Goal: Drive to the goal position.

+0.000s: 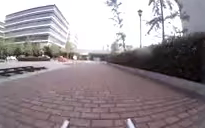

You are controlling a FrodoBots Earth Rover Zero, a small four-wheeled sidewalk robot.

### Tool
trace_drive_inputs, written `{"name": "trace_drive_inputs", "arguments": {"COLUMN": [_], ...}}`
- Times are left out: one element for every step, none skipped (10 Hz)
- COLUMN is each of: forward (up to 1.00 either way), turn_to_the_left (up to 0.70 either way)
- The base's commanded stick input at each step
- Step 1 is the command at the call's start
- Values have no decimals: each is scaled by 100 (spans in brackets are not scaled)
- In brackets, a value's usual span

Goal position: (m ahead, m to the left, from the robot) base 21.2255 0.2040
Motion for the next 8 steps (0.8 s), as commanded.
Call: {"name": "trace_drive_inputs", "arguments": {"forward": [70,70,70,70,70,70,70,70], "turn_to_the_left": [0,0,0,0,0,0,0,0]}}
